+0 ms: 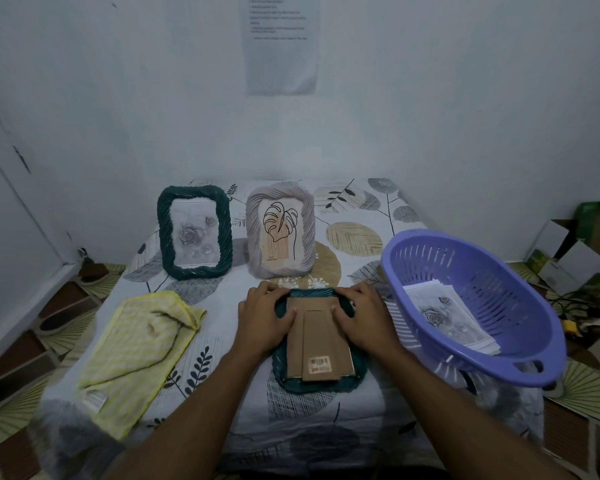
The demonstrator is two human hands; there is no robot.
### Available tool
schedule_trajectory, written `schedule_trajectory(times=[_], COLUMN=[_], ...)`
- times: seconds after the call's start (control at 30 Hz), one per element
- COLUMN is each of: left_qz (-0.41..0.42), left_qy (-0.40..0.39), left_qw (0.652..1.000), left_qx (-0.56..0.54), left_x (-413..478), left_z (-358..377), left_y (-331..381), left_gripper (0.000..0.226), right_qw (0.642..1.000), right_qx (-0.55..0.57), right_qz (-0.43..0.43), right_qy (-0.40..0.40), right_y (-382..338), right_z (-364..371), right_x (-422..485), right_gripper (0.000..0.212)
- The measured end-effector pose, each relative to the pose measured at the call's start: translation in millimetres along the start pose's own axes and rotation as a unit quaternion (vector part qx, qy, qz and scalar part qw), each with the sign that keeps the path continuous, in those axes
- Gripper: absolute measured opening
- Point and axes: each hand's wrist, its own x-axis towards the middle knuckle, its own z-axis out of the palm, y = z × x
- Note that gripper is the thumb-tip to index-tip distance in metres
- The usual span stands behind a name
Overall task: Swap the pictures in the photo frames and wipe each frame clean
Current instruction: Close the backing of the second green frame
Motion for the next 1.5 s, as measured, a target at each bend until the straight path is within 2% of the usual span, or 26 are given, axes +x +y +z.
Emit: schedule_trajectory(times=[0.23,0.5,0.73,0.97,1.17,1.3,1.5], left_qz=[-0.002,0.002,-0.008,-0.004,0.02,0.042,-0.011], left_qy=[-0.006,0.001,0.035,0.026,0.022,0.018,0.026], left_qw=[1.0,0.999,0.997,0.996,0.996,0.996,0.996], left_qx=[-0.021,-0.033,-0.068,-0.085,-0.08,-0.079,-0.088], left_x=[3,0,-4,-11,-57,-96,-127], left_z=[-3,-3,-3,-11,-25,-32,-36], left_y=[0,0,1,5,5,7,24], left_gripper=[0.028,0.028,0.026,0.03,0.022,0.024,0.03], right_qw=[0.999,0.999,0.999,1.0,0.998,0.998,0.998], right_qx=[0.036,0.04,0.036,0.021,-0.022,-0.013,-0.023], right_qz=[0.001,-0.016,-0.022,-0.011,-0.056,-0.037,-0.002], right_qy=[-0.003,0.004,0.007,-0.017,0.005,0.047,0.056], right_y=[0,2,4,-1,-8,-12,-14], right_z=[-2,-5,-5,-9,-20,-29,-24], right_x=[3,1,2,-2,-46,-86,-123], right_gripper=[0.04,0.033,0.033,0.043,0.032,0.026,0.025])
